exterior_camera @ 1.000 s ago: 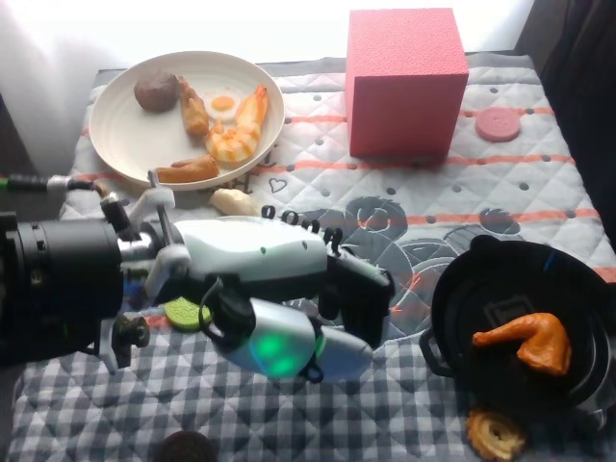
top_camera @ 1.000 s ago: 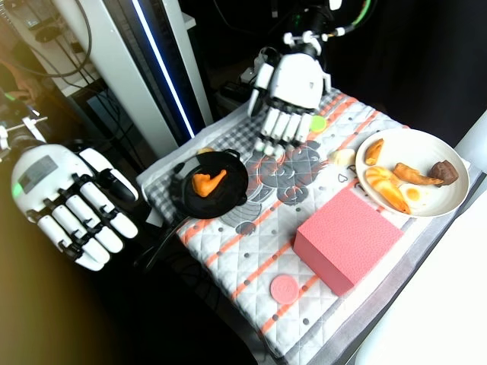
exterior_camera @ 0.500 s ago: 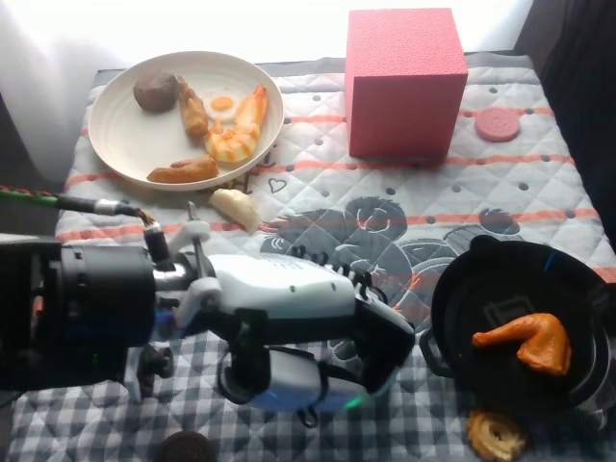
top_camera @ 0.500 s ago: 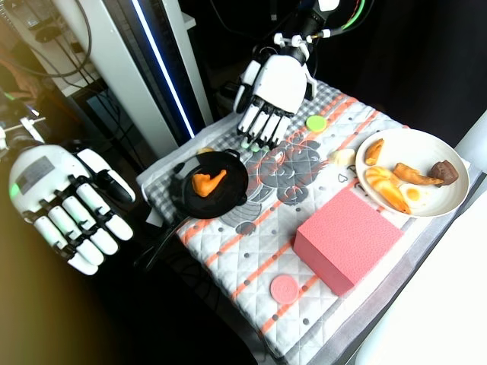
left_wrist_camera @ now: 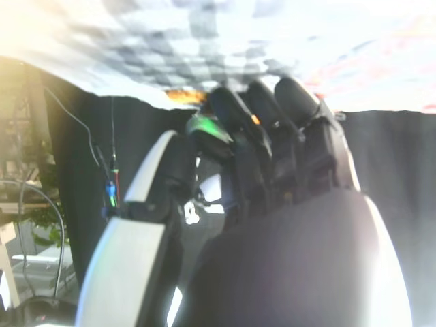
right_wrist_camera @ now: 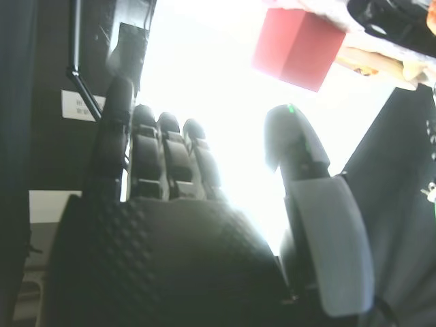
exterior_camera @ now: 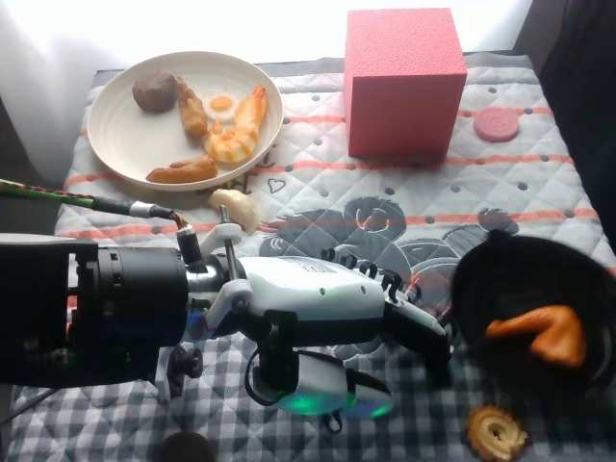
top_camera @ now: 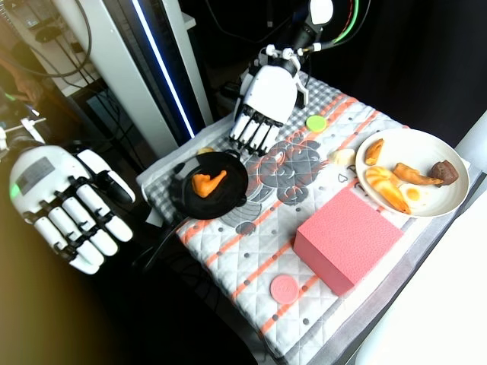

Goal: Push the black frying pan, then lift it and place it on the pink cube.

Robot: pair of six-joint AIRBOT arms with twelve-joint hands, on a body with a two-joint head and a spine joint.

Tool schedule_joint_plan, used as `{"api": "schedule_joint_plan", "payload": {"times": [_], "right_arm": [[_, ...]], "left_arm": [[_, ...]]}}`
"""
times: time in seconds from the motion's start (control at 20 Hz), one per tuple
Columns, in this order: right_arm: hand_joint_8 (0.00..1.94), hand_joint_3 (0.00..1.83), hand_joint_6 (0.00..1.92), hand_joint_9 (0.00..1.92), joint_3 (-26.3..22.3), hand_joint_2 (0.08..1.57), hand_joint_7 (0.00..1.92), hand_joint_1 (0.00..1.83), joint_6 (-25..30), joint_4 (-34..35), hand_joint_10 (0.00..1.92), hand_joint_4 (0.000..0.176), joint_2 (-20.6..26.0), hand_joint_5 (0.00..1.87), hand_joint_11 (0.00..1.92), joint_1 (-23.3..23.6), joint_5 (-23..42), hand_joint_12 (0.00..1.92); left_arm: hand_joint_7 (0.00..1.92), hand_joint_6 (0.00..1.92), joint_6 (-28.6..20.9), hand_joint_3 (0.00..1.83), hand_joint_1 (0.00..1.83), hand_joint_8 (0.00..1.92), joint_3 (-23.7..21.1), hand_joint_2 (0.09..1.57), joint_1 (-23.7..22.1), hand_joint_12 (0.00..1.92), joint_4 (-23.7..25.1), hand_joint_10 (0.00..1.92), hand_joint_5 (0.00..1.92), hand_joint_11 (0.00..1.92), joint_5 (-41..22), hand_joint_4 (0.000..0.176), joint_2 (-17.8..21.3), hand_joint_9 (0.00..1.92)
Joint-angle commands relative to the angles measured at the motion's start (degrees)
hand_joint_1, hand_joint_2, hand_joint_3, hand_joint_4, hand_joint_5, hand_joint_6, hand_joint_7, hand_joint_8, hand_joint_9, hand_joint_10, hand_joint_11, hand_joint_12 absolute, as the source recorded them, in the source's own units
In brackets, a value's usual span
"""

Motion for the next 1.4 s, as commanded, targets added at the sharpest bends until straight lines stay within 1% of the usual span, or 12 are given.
{"api": "schedule_joint_plan", "payload": {"times": [0.0, 0.15, 0.4, 0.6, 0.65, 0.8, 0.9, 0.95, 1.0, 1.1, 1.3, 1.35], "right_arm": [[0.0, 0.0, 0.0, 0.0, 0.16, 1.36, 0.0, 0.58, 0.08, 0.18, 0.0, 0.0, 0.19, 0.0, 0.0, -0.08, 7.33, 0.45], [0.0, 0.0, 0.0, 0.02, 0.16, 1.36, 0.0, 0.58, 0.08, 0.18, 0.01, 0.0, 0.19, 0.0, 0.0, -0.08, 7.34, 0.71], [0.0, 0.0, 0.0, 0.0, 0.14, 1.36, 0.0, 0.61, 0.15, 0.19, 0.0, 0.0, 0.19, 0.0, 0.0, -0.15, 7.47, 0.65], [0.0, 0.0, 0.0, 0.04, 0.13, 1.35, 0.0, 0.56, 0.29, 0.2, 0.02, 0.0, 0.19, 0.0, 0.0, -0.28, 7.5, 0.73], [0.0, 0.0, 0.0, 0.07, 0.14, 1.35, 0.0, 0.56, 0.33, 0.22, 0.02, 0.0, 0.19, 0.0, 0.0, -0.3, 7.52, 0.86], [0.0, 0.0, 0.0, 0.03, 0.15, 1.36, 0.0, 0.58, 0.33, 0.36, 0.0, 0.0, 0.19, 0.0, 0.0, -0.33, 7.54, 0.67], [0.0, 0.0, 0.0, 0.04, 0.16, 1.36, 0.0, 0.56, 0.33, 0.49, 0.01, 0.0, 0.19, 0.0, 0.0, -0.41, 7.54, 0.71], [0.0, 0.0, 0.0, 0.03, 0.16, 1.36, 0.0, 0.57, 0.33, 0.56, 0.0, 0.0, 0.19, 0.0, 0.0, -0.43, 7.54, 0.65], [0.0, 0.0, 0.0, 0.03, 0.16, 1.37, 0.0, 0.57, 0.33, 0.6, 0.0, 0.0, 0.19, 0.0, 0.0, -0.44, 7.54, 0.64], [0.0, 0.0, 0.0, 0.02, 0.18, 1.37, 0.0, 0.58, 0.33, 0.61, 0.0, 0.0, 0.19, 0.0, 0.0, -0.47, 7.54, 0.64], [0.0, 0.0, 0.0, 0.03, 0.29, 1.36, 0.0, 0.56, 0.35, 0.3, 0.0, 0.0, 0.42, 0.0, 0.0, -0.95, 7.29, 0.75], [0.0, 0.0, 0.0, 0.03, 0.31, 1.3, 0.0, 0.68, 0.35, -0.39, 0.0, 0.0, 1.2, 0.0, 0.0, -1.33, 6.25, 0.89]], "left_arm": [[0.13, 0.08, -0.43, 0.0, 0.78, 0.0, 0.14, 1.38, -0.71, 1.02, -1.47, 0.13, 0.34, 0.0, -4.54, 0.0, -0.33, 0.08], [0.01, 0.02, -0.44, 0.0, 0.84, 0.0, 0.72, 1.34, -0.85, 0.37, -1.59, 0.01, 0.24, 0.0, -4.18, 0.0, -0.99, 0.01], [0.03, 0.0, -0.44, 0.01, 0.82, 0.0, 1.0, 1.39, -0.8, 0.2, -2.23, 0.0, 0.2, 0.0, -3.87, 0.0, -0.9, 0.0], [0.49, 0.13, -0.44, 0.0, 0.83, 0.11, 0.72, 1.34, -1.03, 0.94, -1.82, 0.1, 0.57, 0.0, -3.83, 0.0, 0.07, 0.33], [0.55, 1.35, -0.44, 0.02, 0.84, 0.15, 0.59, 1.37, -1.27, 1.05, -1.38, 0.13, 0.53, 0.0, -3.5, 0.0, 0.37, 0.38], [0.36, 1.82, -0.44, 0.0, 0.69, 0.62, 0.75, 1.46, -2.05, 1.16, 0.55, 0.62, 0.41, 0.0, -1.87, 0.069, 0.42, 0.22], [0.34, 1.83, -0.43, 0.0, 0.69, 0.68, 1.21, 1.47, -2.71, 1.2, 1.78, 0.76, 0.4, 0.0, -0.57, 0.059, -0.19, 0.18], [0.3, 1.13, -0.43, 0.0, 0.71, 0.69, 1.66, 1.43, -2.92, 1.2, 1.8, 0.93, 0.27, 0.0, -0.26, 0.0, -0.65, 0.11], [0.32, 0.85, -0.42, 0.0, 0.73, 0.62, 2.01, 1.41, -3.05, 1.23, 1.85, 0.92, 0.29, 0.0, -0.14, 0.0, -1.25, 0.11], [0.27, 1.83, -0.41, 0.01, 0.65, 0.75, 2.27, 1.48, -3.18, 1.26, 1.94, 1.03, 0.37, 0.0, -0.25, 0.062, -1.9, 0.05], [0.21, 1.87, -0.43, 0.0, 0.64, 0.67, 1.89, 1.49, -3.17, 1.0, 0.6, 0.83, 0.37, 0.0, -1.67, 0.085, -0.51, 0.02], [0.32, 0.8, -0.43, 0.0, 0.59, 0.41, 1.4, 1.45, -3.52, 1.02, -0.22, 0.8, 0.27, 0.0, -2.54, 0.0, 0.99, 0.05]]}}
